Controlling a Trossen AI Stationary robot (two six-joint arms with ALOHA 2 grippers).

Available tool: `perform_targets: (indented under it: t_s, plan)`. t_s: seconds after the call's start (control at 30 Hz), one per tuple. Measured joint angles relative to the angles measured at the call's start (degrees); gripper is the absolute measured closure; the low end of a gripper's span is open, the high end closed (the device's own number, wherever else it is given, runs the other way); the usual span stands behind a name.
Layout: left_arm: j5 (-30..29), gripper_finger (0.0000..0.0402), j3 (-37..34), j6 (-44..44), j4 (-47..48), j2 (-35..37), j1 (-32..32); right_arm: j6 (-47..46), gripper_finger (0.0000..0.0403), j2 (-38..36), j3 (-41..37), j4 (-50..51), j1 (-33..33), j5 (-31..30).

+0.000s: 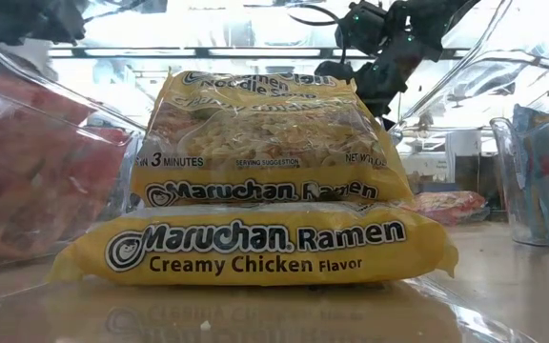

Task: Sort Maruchan noodles
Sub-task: Put the orange noodle pack into the left transparent bin

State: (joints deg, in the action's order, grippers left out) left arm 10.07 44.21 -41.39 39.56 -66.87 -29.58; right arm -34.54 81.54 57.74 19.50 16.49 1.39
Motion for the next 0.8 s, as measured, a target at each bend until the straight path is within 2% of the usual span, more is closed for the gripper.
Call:
perform_targets:
  t_s: [0.23,0.67,0.8]
  plan:
    - [0.9,0.0327,0.0,-3.99,-0.75,0.13,0.0,0.89,0.0305,0.0,-0.01,0.07,0.0,0.0]
    - [2.01,0.0252,-0.02,-6.9,0.62,-0.17,0.0,2.18,0.0305,0.0,-0.04,2.9,0.0,0.02]
    - [-0.4,0.0249,1.68,-7.56,0.69,0.16,0.01,4.18,0.0305,-0.35,-0.04,5.55,0.35,0.04]
